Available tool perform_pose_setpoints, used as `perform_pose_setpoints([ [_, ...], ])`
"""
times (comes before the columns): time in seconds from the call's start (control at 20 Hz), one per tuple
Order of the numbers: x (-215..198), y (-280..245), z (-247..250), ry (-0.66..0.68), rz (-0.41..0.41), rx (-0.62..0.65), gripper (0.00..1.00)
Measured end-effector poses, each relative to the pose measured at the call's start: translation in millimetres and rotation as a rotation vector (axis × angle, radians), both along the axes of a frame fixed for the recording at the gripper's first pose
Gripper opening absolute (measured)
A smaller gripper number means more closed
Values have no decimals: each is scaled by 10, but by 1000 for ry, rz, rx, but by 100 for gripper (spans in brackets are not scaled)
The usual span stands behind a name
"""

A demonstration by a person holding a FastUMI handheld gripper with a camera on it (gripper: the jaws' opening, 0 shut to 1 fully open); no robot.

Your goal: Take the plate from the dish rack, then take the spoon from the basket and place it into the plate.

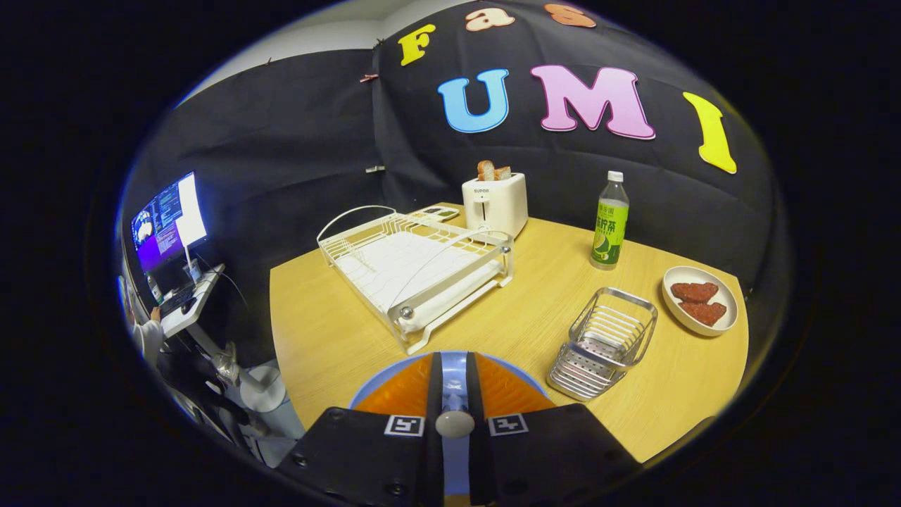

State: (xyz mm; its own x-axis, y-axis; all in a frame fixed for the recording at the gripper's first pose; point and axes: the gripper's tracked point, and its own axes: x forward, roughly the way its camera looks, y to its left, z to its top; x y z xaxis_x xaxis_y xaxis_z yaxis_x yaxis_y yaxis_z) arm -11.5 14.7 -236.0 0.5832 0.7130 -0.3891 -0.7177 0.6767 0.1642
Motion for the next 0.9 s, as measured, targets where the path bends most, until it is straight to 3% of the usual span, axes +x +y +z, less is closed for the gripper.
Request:
perform_pose_setpoints([
  [0.3, -120, -95, -211, 64, 22, -60, 20],
  [0.4, -89, -128, -171, 67, 0, -53, 25],
  [0.45, -54, -125, -137, 67, -16, -47, 30],
  [0.7, 118, -253, 441, -35, -125, 2, 99],
  [0.9, 255, -450, 1235, -188, -259, 67, 99],
])
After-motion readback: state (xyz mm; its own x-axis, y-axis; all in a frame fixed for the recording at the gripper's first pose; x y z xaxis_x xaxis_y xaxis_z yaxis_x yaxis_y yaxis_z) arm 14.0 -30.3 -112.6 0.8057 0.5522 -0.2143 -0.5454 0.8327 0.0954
